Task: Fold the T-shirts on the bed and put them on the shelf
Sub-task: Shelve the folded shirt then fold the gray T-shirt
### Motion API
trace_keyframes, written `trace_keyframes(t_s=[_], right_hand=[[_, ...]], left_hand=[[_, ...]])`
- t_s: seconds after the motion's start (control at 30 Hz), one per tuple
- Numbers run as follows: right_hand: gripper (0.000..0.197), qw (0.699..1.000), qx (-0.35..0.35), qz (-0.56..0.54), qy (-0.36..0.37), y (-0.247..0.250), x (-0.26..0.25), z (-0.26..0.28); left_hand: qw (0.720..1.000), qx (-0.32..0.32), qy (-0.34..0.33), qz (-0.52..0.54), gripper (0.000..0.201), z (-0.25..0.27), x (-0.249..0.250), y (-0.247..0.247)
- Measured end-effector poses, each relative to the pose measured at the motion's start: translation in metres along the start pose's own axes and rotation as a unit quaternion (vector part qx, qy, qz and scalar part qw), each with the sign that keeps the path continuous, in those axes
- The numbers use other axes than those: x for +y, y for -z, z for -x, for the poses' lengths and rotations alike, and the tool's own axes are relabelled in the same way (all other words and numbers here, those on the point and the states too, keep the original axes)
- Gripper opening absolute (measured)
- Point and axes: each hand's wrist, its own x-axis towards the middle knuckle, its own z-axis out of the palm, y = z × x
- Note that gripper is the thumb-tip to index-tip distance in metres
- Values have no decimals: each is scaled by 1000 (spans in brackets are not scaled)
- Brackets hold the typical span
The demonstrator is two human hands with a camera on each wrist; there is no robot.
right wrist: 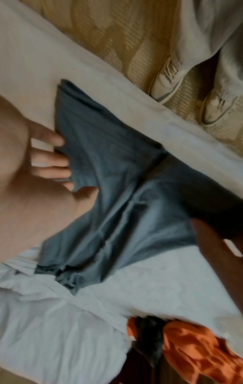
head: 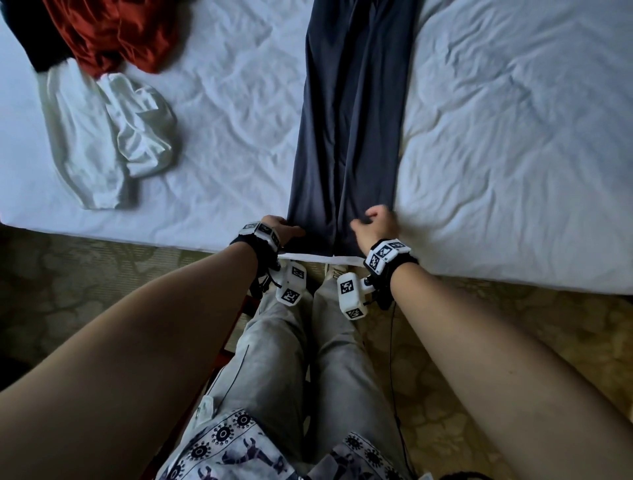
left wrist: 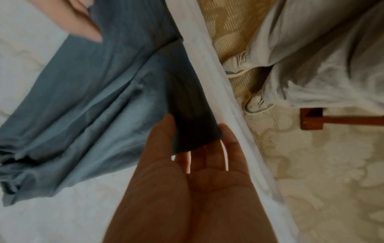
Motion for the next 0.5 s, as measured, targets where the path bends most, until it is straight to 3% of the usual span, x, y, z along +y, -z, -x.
trace_keyframes(t_s=[0.07, 0.1, 0.17, 0.27, 0.37, 0.5], right_hand=[[45, 997, 72, -10, -36, 10, 9, -8], [45, 995, 71, -27, -63, 15, 15, -12], [41, 993, 8, -66, -101, 21, 24, -18], [57, 984, -101, -55, -133, 20, 38, -24], [70, 976, -151, -41, -152, 15, 47, -30], [34, 959, -228, -44, -162, 27, 44, -24]], left_hand=[[998, -11, 18, 57, 22, 4, -3, -3], [996, -14, 27, 81, 20, 7, -5, -5], [994, -20, 35, 100, 16, 8, -10, -9], [990, -32, 55, 123, 12, 8, -15, -17], [985, -35, 71, 157, 14, 11, -16, -24], [992, -12, 64, 107, 41, 9, -18, -31]])
